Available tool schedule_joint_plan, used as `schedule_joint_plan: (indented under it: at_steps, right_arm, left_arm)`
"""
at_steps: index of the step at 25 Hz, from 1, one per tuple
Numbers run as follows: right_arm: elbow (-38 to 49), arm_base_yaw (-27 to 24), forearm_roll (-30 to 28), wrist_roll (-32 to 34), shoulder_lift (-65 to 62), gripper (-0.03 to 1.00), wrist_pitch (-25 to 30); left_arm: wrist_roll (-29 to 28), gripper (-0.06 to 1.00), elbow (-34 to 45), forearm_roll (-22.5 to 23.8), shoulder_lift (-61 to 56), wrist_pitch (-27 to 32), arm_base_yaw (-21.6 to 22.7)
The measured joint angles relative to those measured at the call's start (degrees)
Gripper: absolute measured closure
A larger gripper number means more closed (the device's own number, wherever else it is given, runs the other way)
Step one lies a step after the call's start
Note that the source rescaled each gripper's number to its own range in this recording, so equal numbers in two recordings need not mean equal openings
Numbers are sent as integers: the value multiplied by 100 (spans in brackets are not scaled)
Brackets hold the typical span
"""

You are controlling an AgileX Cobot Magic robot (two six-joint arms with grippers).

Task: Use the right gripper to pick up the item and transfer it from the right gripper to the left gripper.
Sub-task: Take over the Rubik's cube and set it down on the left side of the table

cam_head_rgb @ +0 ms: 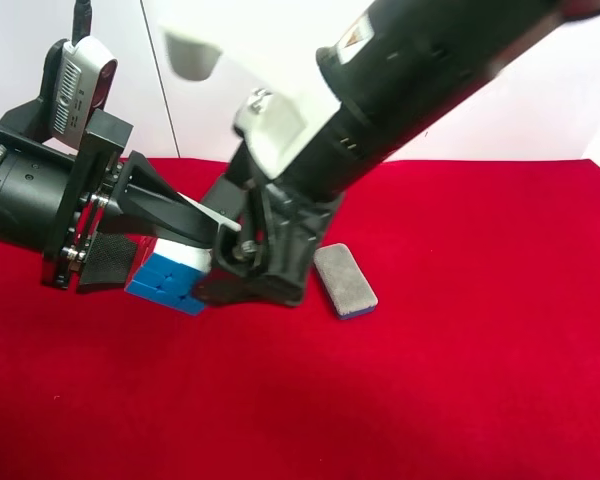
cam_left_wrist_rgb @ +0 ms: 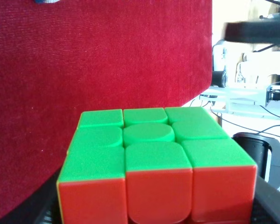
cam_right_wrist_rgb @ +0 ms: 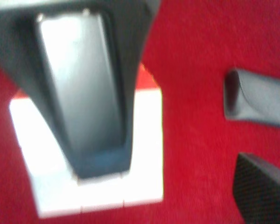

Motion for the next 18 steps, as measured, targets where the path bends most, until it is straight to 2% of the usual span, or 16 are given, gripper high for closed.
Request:
schedule_joint_plan:
  at_steps: [6, 12, 14, 18]
  right_arm:
    - [0, 0, -888, 1060, -562, -3, 1230]
    - [0, 0, -1179, 1738, -1053, -3, 2543]
    - [0, 0, -1186, 1987, -1190, -3, 2720]
    - [217, 0, -1186, 2366, -1569, -3, 2721]
  left_arm:
    - [0, 92, 0, 0, 0, 0, 0]
    - [0, 92, 0, 0, 0, 0, 0]
    - [0, 92, 0, 0, 0, 0, 0]
    - [0, 92, 0, 0, 0, 0, 0]
